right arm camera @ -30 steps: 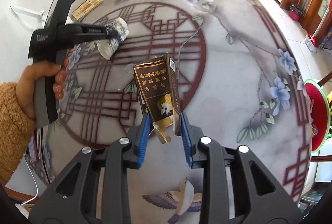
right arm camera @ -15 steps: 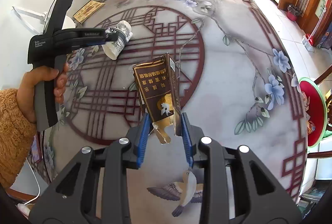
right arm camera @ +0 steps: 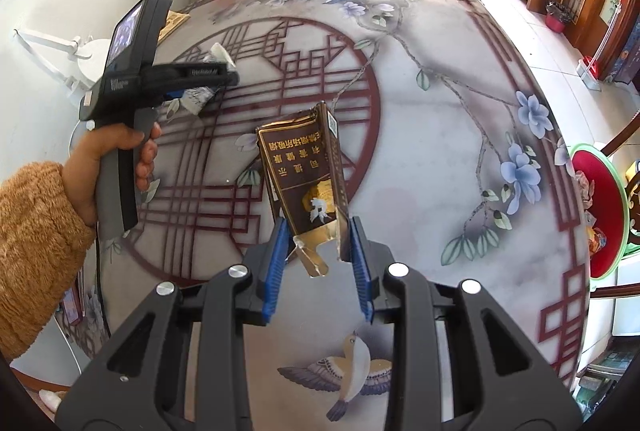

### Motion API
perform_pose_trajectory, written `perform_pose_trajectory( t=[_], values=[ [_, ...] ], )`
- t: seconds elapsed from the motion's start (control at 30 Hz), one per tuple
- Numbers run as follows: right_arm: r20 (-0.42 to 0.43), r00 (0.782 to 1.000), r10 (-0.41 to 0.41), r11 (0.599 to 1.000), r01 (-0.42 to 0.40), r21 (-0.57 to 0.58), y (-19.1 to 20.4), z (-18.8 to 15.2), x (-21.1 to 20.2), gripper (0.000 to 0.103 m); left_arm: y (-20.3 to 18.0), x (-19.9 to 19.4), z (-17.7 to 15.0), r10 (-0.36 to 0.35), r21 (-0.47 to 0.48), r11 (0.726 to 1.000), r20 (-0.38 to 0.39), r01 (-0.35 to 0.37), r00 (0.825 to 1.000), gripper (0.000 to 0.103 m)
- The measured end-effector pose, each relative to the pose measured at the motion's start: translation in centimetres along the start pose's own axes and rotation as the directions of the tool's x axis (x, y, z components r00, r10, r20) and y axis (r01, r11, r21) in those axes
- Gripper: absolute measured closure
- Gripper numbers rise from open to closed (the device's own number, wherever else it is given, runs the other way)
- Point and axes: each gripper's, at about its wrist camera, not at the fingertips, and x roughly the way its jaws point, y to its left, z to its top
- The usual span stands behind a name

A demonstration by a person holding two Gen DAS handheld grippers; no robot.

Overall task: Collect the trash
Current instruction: 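Grasp the brown cigarette box with the right tool while the left tool grasps the patterned paper cup, then carry the cigarette box and paper cup to the red bin and release both inside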

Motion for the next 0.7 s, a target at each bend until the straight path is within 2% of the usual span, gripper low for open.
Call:
perform_pose_trajectory(
  t=[0.03, 0.07, 0.13, 0.2, 0.4, 0.53, 0.7],
  values=[
    [0.000, 1.000, 0.002, 1.000, -0.002, -0.003, 0.1, 0.1, 0.1, 0.072, 0.2, -0.1, 0.1, -0.003, 0.000, 1.000, -0.001, 0.003, 1.000, 0.069],
    [-0.001, 1.000, 0.003, 1.000, -0.003, -0.007, 0.2, 0.2, 0.1, 0.072, 0.6, -0.3, 0.1, -0.021, -0.016, 1.000, 0.001, 0.021, 1.000, 0.078],
    [-0.003, 1.000, 0.007, 1.000, -0.007, -0.016, 0.5, 0.3, 0.2, 0.072, 1.3, -1.0, -0.1, -0.034, -0.032, 0.999, 0.008, 0.035, 0.999, 0.082],
    [0.001, 1.000, 0.010, 1.000, -0.010, -0.025, 0.8, 0.5, 0.1, 0.072, 1.5, -2.4, -0.5, -0.046, -0.034, 0.998, 0.036, 0.047, 0.998, 0.083],
    [0.031, 1.000, 0.004, 0.998, -0.003, -0.060, 2.2, 0.9, -1.1, 0.072, -0.3, -7.7, -2.8, -0.086, 0.037, 0.996, 0.127, 0.082, 0.988, 0.083],
    [0.061, 0.998, 0.009, 0.997, -0.004, -0.079, 3.1, 1.2, -2.3, 0.072, -1.6, -10.1, -4.8, -0.106, 0.063, 0.993, 0.138, 0.098, 0.985, 0.082],
    [0.109, 0.994, 0.011, 0.995, 0.001, -0.104, 3.8, 1.5, -4.0, 0.072, -2.3, -12.7, -7.4, -0.140, 0.053, 0.990, 0.149, 0.134, 0.979, 0.082]
  ],
)
